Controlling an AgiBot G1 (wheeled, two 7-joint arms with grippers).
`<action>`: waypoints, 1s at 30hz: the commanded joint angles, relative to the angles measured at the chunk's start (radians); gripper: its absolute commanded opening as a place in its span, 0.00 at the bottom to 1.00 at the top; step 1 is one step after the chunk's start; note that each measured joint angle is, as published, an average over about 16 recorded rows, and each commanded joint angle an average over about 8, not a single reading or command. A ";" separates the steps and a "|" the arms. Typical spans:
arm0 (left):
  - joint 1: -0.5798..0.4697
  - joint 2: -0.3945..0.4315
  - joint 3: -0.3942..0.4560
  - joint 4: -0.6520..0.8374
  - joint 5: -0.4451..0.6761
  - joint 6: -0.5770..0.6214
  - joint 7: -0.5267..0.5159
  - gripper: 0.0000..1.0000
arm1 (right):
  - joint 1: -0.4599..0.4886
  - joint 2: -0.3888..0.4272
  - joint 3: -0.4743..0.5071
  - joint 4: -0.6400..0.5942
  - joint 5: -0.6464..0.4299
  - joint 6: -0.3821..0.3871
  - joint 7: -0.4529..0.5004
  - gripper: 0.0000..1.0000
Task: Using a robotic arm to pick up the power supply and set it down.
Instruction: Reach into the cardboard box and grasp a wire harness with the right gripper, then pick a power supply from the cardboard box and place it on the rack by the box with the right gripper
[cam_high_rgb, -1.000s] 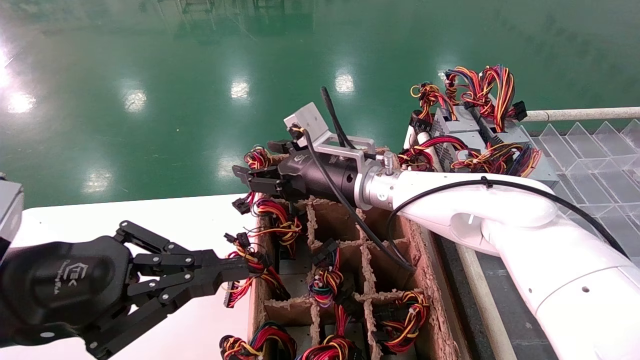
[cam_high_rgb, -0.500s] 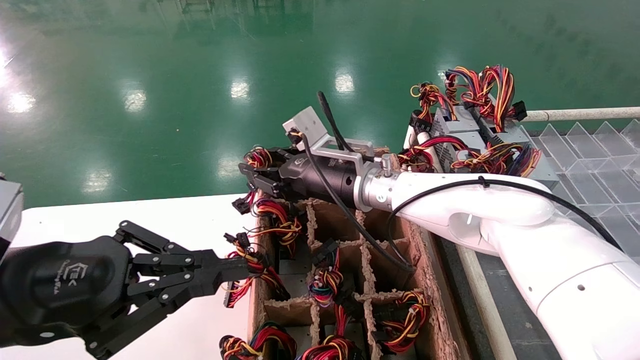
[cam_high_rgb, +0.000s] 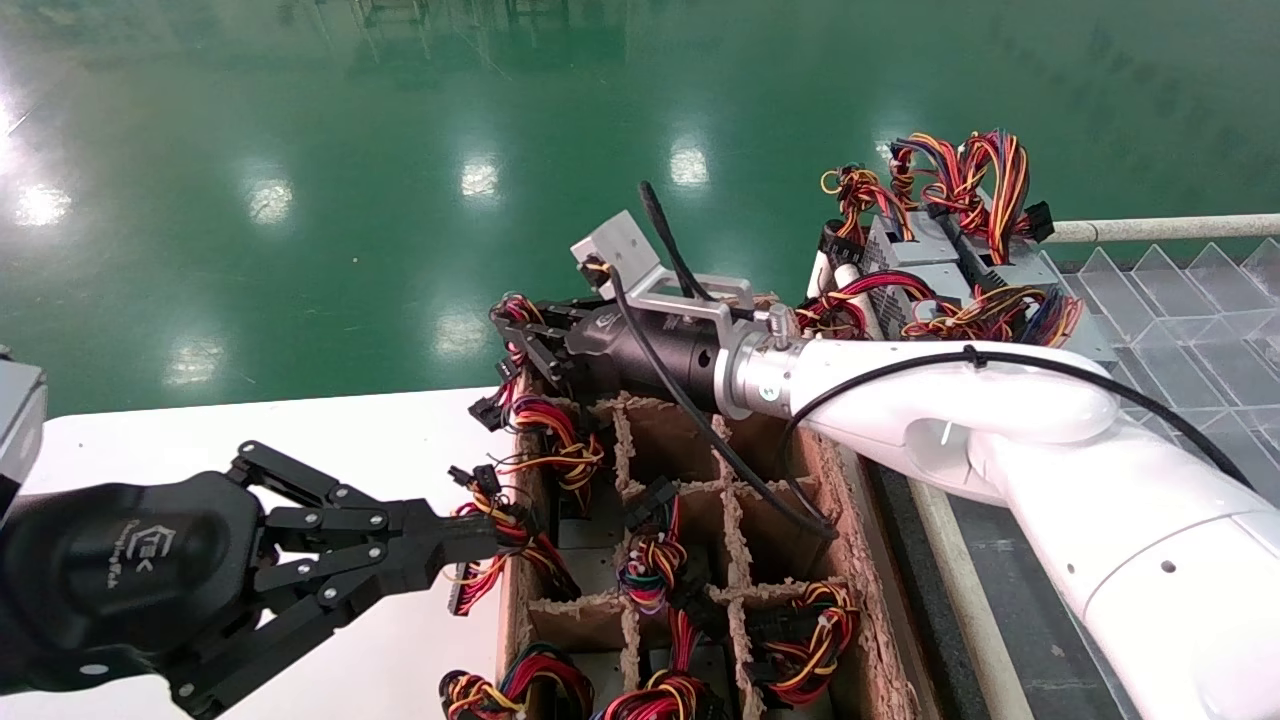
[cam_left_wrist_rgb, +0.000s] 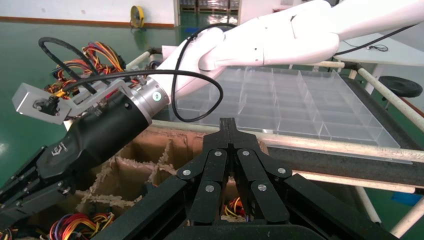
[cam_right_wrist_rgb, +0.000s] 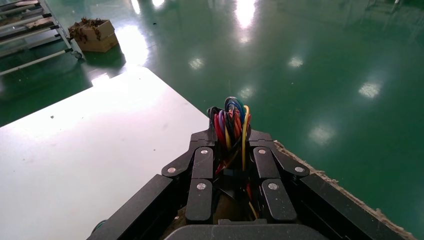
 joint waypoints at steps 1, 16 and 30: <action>0.000 0.000 0.000 0.000 0.000 0.000 0.000 0.00 | 0.005 0.001 -0.005 -0.004 0.005 -0.002 -0.003 0.00; 0.000 0.000 0.000 0.000 0.000 0.000 0.000 0.00 | 0.163 0.164 0.026 0.235 -0.005 -0.037 -0.024 0.00; 0.000 0.000 0.000 0.000 0.000 0.000 0.000 0.00 | 0.392 0.541 0.019 0.796 -0.194 -0.019 0.196 0.00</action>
